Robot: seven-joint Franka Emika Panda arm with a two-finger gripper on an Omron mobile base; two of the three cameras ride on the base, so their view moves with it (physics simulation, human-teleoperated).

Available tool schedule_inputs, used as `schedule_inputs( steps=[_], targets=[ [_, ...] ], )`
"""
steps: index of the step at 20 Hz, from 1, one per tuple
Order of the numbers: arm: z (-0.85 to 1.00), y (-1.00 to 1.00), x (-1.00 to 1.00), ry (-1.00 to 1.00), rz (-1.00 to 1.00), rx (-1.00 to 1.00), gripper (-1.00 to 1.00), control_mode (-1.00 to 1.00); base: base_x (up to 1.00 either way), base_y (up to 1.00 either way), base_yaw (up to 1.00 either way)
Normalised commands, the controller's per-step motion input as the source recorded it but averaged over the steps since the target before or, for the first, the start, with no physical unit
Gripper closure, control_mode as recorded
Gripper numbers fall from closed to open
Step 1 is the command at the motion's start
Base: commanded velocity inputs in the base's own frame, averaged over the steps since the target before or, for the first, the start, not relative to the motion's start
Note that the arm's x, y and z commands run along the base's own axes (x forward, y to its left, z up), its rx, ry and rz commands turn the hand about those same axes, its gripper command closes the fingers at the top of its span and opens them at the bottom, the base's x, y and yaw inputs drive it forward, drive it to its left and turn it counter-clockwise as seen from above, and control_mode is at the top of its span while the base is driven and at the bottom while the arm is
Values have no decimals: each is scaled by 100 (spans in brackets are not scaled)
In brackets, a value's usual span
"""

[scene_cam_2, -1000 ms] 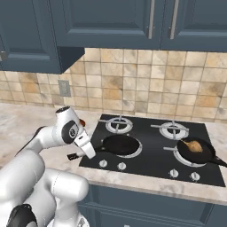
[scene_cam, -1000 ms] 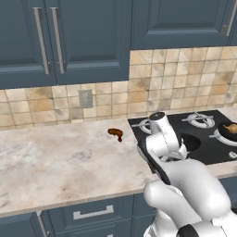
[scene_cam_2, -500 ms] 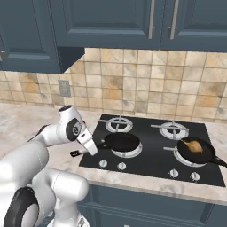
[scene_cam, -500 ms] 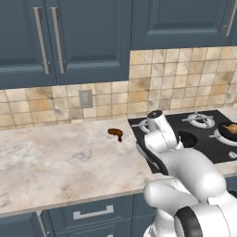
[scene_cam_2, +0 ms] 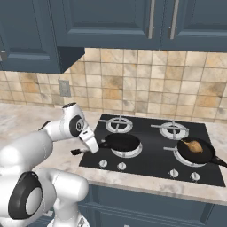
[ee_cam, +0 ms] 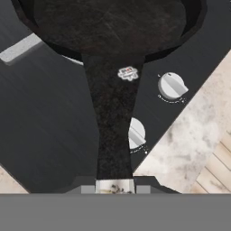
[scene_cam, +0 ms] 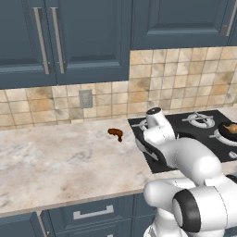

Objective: Place both pans onto different burners. Then place the onion and the chicken drumstick on different pans.

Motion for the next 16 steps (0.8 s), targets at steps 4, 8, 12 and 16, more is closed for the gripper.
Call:
schedule_inputs(
  steps=[4,8,12,16],
  targets=[
    [-9,-8,6,0,0,2,100,-100,0,0,0],
    [-11,-11,0,2,0,2,100,-100,0,0,0],
    [-16,-10,0,6,0,1,100,-100,0,0,0],
    [-21,-3,0,8,0,2,100,-100,0,0,0]
  ],
)
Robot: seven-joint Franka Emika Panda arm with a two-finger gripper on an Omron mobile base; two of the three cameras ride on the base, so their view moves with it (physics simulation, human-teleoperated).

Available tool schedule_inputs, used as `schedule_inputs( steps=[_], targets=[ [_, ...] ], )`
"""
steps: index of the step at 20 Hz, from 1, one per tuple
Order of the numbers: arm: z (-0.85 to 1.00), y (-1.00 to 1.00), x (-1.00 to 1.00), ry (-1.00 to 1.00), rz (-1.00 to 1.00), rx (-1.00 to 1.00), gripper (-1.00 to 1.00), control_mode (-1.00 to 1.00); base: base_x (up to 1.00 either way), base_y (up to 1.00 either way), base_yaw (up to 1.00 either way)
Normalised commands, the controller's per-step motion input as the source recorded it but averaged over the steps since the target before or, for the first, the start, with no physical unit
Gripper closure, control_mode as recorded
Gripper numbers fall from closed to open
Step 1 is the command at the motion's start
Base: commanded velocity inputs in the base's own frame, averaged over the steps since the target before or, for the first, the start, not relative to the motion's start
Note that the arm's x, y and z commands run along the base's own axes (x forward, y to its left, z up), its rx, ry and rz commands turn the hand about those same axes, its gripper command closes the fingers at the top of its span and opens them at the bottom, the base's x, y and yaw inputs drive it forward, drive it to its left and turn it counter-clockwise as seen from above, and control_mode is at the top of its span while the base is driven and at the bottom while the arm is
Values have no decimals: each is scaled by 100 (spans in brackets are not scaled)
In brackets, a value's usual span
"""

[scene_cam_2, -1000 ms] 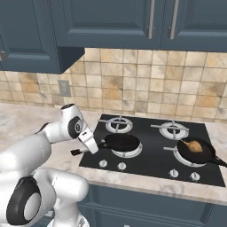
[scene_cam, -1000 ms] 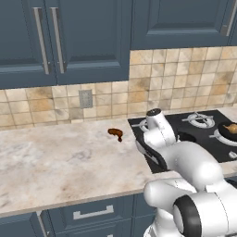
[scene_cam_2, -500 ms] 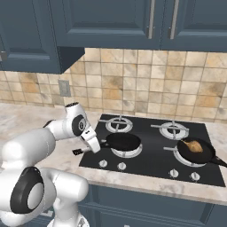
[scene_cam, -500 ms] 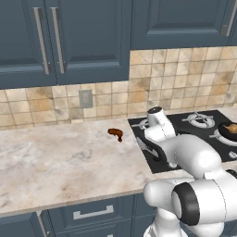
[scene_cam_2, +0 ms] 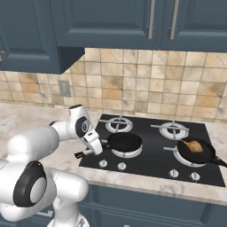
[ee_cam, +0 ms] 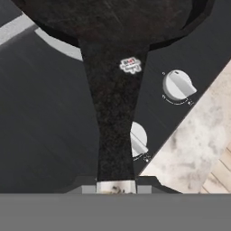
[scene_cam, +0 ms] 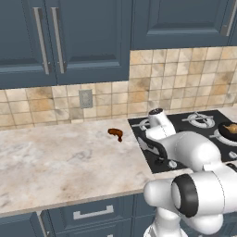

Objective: Place both pans onto different burners. Then place the onion and the chicken drumstick on different pans.

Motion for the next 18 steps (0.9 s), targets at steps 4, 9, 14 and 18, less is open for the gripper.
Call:
schedule_inputs(
  steps=[4,9,14,18],
  targets=[
    [-19,0,0,10,0,1,100,-100,0,0,0],
    [-16,0,0,11,0,1,100,-100,0,0,0],
    [-6,0,0,8,0,0,100,-100,0,0,0],
    [-3,0,1,5,0,0,-100,-100,0,0,0]
  ],
)
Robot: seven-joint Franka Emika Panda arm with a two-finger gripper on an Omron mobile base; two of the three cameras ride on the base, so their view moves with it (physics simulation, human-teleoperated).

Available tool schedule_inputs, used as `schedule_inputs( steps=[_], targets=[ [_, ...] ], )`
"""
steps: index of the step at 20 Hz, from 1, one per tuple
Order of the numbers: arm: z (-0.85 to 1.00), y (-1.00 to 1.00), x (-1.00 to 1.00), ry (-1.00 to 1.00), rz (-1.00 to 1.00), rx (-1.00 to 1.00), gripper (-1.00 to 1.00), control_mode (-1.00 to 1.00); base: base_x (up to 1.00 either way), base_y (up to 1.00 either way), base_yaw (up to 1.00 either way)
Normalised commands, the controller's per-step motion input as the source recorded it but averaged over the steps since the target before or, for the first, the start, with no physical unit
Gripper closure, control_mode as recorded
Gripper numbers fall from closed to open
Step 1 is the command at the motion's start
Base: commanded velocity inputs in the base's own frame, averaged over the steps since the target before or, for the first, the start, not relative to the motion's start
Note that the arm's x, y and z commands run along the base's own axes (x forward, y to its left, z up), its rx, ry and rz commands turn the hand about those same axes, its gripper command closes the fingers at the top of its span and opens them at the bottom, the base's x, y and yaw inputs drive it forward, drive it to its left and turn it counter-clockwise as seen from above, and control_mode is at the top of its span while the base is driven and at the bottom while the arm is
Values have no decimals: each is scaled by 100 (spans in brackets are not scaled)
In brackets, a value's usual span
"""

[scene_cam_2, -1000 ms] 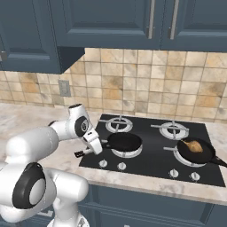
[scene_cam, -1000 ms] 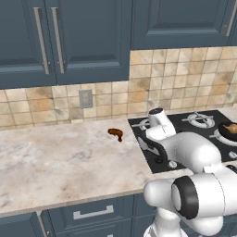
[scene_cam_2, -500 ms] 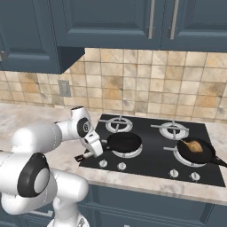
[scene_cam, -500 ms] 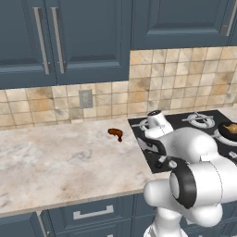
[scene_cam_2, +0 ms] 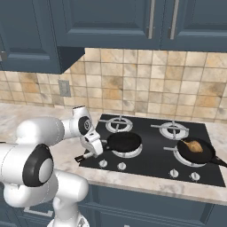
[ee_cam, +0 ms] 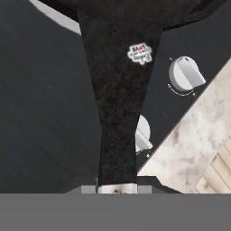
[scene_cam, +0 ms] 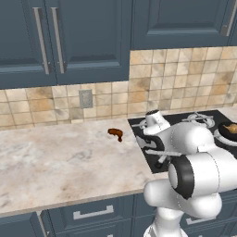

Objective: Place both pans onto different burners. Then place the onion and the chicken drumstick on different pans.

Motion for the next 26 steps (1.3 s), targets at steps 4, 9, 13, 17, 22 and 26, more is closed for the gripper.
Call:
schedule_inputs(
  steps=[4,9,13,17,22,26],
  targets=[
    [0,0,1,3,0,0,-100,-100,0,0,0],
    [0,0,0,0,0,0,-100,-100,0,0,0],
    [1,0,0,0,0,0,-100,-100,0,0,0],
    [16,0,0,-2,1,0,-100,-100,0,0,0],
    [17,8,2,-9,10,1,-100,-100,0,0,0],
    [6,33,4,-5,9,7,-100,-100,0,0,0]
  ],
)
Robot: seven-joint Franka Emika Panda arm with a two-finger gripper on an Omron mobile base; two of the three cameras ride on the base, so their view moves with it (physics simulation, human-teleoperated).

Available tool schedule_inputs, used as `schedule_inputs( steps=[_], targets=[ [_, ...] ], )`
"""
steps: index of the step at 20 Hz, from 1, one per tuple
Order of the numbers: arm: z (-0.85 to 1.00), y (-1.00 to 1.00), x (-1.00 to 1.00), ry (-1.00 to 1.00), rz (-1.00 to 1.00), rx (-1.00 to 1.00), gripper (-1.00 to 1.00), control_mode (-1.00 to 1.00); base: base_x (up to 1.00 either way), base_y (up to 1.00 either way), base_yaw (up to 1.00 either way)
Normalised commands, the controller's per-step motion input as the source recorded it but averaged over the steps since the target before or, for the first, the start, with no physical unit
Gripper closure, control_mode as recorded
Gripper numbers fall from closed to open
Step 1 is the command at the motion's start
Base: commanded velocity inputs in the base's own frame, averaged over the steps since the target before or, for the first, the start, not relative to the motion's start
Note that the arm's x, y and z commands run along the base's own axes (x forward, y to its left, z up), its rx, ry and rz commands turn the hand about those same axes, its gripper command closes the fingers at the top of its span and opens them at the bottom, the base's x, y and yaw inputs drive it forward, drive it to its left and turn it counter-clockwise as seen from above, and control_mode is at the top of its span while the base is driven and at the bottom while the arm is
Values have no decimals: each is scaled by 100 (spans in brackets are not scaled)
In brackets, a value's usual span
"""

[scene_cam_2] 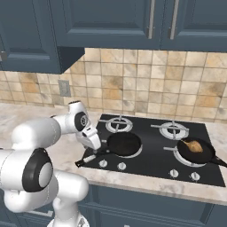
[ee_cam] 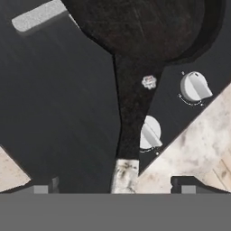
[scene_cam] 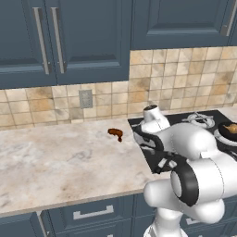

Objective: Place both pans onto different burners. Then place the onion and the chicken drumstick on different pans.

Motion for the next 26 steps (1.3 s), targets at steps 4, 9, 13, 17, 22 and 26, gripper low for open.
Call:
schedule_inputs(
  steps=[4,9,13,17,22,26],
  targets=[
    [0,14,17,-7,14,15,-100,-100,0,0,0],
    [0,0,47,-3,20,15,-100,-100,0,0,0],
    [0,12,54,0,18,6,-100,-100,0,0,0],
    [0,23,48,0,15,2,-100,-100,0,0,0],
    [0,31,39,0,10,0,-100,-100,0,0,0],
    [0,31,23,0,7,0,-100,-100,0,0,0]
  ],
)
